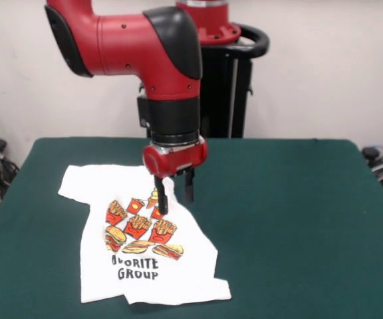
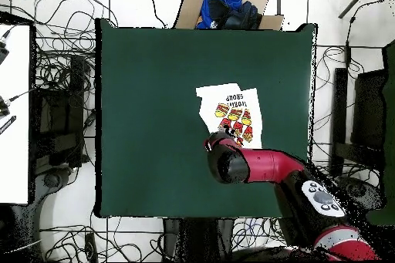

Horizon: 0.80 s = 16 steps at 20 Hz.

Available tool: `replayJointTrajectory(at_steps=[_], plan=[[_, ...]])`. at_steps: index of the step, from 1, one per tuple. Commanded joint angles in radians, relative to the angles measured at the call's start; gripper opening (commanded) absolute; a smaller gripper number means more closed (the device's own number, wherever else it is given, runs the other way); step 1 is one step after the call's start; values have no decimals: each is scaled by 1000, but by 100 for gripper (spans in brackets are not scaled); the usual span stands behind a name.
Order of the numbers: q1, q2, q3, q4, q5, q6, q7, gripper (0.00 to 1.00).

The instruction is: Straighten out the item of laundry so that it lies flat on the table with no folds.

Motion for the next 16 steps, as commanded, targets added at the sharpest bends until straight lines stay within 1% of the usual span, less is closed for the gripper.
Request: replayJointTrajectory(at_steps=[1, 6, 12, 16], plan=[[-4, 90, 11, -67, -16, -83, 190, 100], [-53, 137, 63, -49, -1, -100, 198, 100], [-78, 164, 80, -47, -10, -128, 192, 100], [-106, 186, 104, -49, -10, -115, 179, 100]])
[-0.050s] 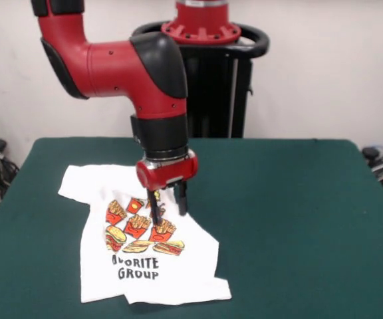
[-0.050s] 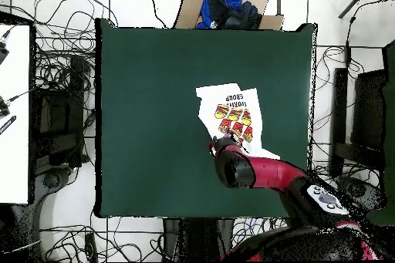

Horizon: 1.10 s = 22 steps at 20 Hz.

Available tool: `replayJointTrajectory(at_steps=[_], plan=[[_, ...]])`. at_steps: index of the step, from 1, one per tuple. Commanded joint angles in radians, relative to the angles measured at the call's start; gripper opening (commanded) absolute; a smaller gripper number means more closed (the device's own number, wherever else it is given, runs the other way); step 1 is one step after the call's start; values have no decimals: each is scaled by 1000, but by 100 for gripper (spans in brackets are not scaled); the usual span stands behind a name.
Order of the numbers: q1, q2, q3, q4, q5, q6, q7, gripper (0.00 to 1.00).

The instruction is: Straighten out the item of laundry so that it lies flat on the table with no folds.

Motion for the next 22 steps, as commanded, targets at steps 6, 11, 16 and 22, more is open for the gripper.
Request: replayJointTrajectory(at_steps=[6, 11, 16, 22], plan=[[-74, 82, 164, -31, -9, 18, 165, 100], [-85, 48, 191, -4, -1, 16, 175, 100], [-92, 26, 210, 20, 10, 19, 186, 100], [-101, -23, 239, 60, 29, 39, 200, 100]])
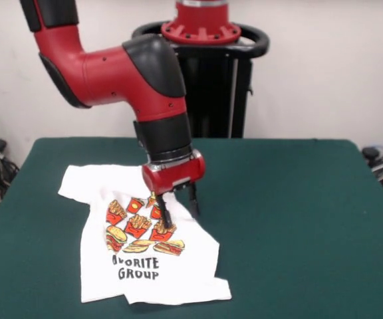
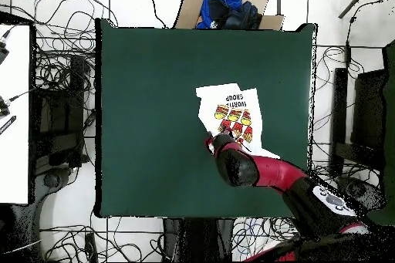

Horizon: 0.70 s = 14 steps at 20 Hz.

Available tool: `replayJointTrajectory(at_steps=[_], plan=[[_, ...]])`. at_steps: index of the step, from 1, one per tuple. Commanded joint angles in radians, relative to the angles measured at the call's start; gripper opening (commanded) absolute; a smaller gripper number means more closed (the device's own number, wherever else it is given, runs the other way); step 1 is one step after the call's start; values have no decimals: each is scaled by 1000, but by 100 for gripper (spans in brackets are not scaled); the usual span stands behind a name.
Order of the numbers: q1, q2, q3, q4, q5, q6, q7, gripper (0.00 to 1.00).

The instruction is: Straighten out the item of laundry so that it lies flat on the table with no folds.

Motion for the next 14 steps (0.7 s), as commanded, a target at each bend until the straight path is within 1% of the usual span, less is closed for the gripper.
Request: replayJointTrajectory(at_steps=[1, 6, 14], plan=[[2, -43, 108, 36, 29, 36, 202, 100], [16, -39, 92, 31, 29, 38, 201, 100], [67, 6, -7, -34, 6, 59, 168, 100]])
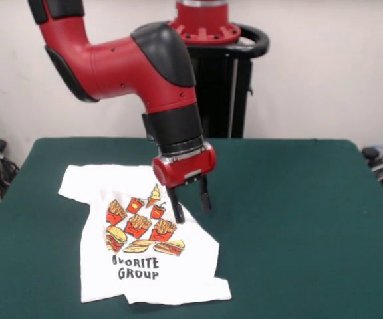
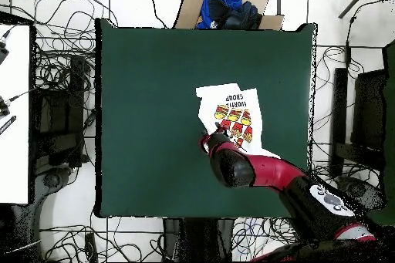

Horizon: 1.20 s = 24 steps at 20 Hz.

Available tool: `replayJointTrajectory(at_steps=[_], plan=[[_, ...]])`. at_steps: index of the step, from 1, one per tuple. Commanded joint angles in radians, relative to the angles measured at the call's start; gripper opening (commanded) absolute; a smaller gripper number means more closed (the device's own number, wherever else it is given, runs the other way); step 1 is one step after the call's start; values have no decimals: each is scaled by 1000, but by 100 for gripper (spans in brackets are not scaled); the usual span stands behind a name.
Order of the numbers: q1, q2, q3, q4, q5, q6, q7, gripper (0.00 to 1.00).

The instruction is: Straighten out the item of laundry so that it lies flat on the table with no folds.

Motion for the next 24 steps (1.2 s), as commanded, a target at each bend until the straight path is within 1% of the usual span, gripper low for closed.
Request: replayJointTrajectory(at_steps=[1, 4, 7, 10, 13, 18, 19, 21, 24], plan=[[59, 43, -40, -71, 4, 58, 167, 100], [59, 55, -44, -76, 3, 60, 163, 100], [76, 71, -62, -93, 5, 64, 162, 100], [93, 65, -79, -98, 6, 65, 162, 100], [138, 54, -135, -118, 10, 69, 164, 100], [178, 42, -184, -134, 11, 67, 161, 100], [207, 41, -218, -145, 14, 62, 166, 100], [237, 31, -253, -148, 16, 44, 174, 100], [258, 18, -279, -145, 16, 19, 180, 100]])
